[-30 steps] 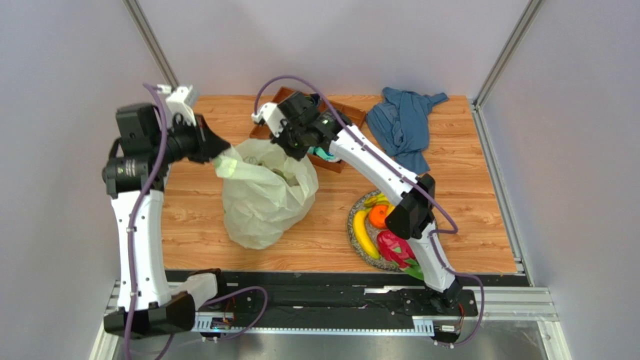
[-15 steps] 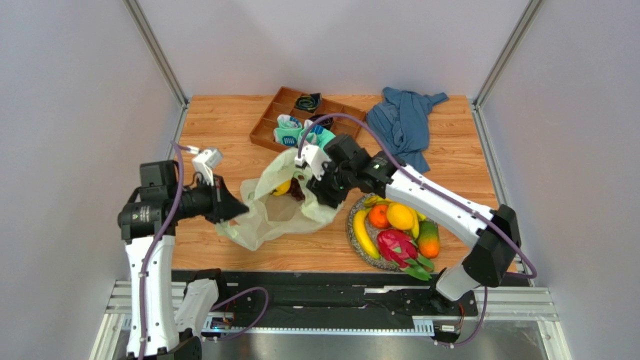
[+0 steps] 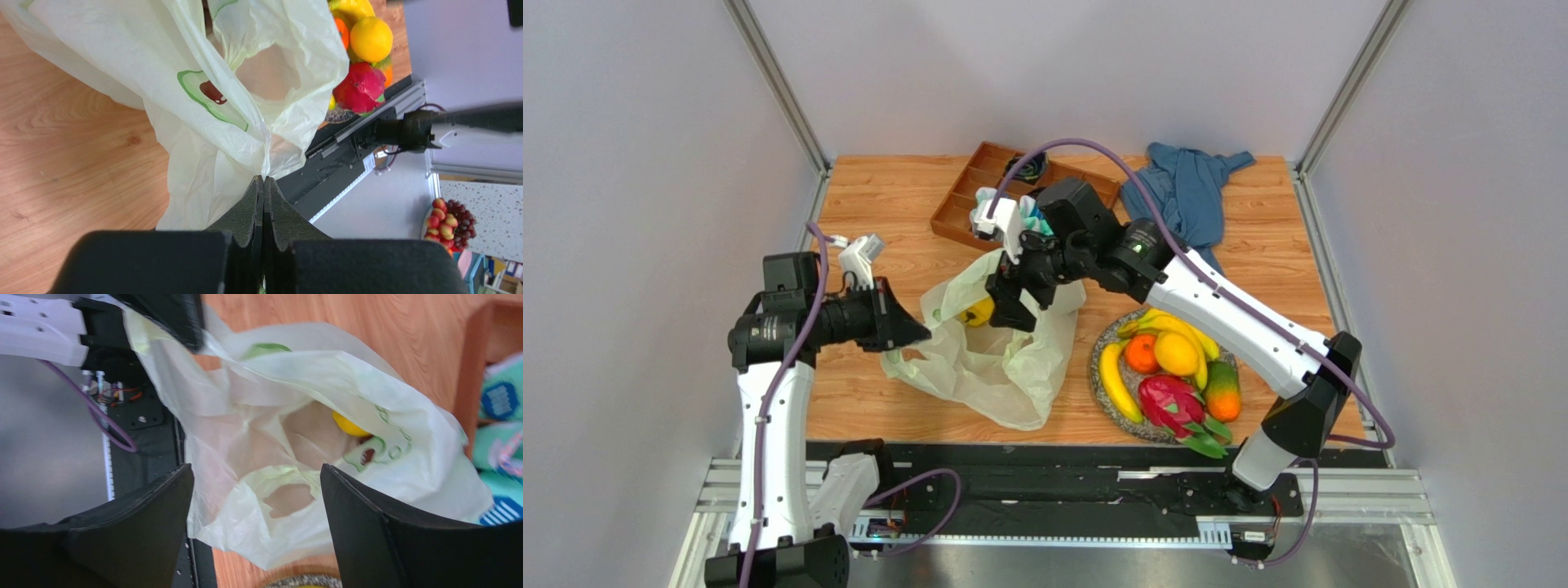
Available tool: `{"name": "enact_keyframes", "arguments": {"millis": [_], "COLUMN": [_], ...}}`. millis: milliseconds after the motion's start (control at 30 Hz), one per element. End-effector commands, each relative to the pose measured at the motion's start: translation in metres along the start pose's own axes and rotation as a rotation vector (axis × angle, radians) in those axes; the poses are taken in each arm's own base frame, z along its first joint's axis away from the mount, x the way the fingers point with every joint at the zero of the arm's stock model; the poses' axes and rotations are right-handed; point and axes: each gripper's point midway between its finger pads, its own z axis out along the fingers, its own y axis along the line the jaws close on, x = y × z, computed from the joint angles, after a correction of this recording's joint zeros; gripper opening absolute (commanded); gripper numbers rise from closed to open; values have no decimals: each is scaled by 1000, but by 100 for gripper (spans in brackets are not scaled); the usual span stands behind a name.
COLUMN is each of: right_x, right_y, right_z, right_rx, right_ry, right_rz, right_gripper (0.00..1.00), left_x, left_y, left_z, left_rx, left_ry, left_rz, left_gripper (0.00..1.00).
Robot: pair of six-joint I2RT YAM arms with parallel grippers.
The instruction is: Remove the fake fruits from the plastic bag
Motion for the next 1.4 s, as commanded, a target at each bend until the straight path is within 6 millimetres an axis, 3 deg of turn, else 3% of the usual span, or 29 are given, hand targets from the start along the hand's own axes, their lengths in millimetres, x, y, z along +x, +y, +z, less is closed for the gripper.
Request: {"name": "enact_keyframes", "arguments": {"millis": [0, 133, 400, 467, 600, 767, 867, 1100, 1300, 1367], "right_x": [8, 37, 43, 38, 57, 75, 80, 83, 43, 42], "right_y": [32, 17, -39, -46, -64, -83, -91, -90, -61, -38], "right_z": [48, 80, 124, 132, 156, 172, 178, 190, 149, 143], "right_rx": [-150, -65, 145, 170, 263, 310, 333, 337, 290, 178], "right_ry": [54, 125, 112, 98, 127, 150, 153, 161, 98, 111], "right_rz": [72, 279, 549, 593, 717, 783, 779, 730, 635, 653], "right_gripper": [72, 53, 54, 62, 100, 100, 100, 100, 98, 89], "left_x": [-33, -37, -10, 0, 19, 38, 39, 37, 32, 28], "left_y": [-9, -17, -18, -18, -25, -39, -40, -33, -25, -23], "left_z": [-4, -7, -10, -11, -16, -17, -17, -11, -8, -7], "left_rx": [7, 33, 26, 23, 48, 145, 162, 154, 115, 110], "left_ry": [-68, -73, -42, -22, 12, 47, 44, 46, 28, 17], "left_rz": [10, 1, -12, -30, 5, 8, 13, -3, 3, 5], "left_gripper": [0, 0, 0, 0, 0, 0, 0, 0, 0, 0]}}
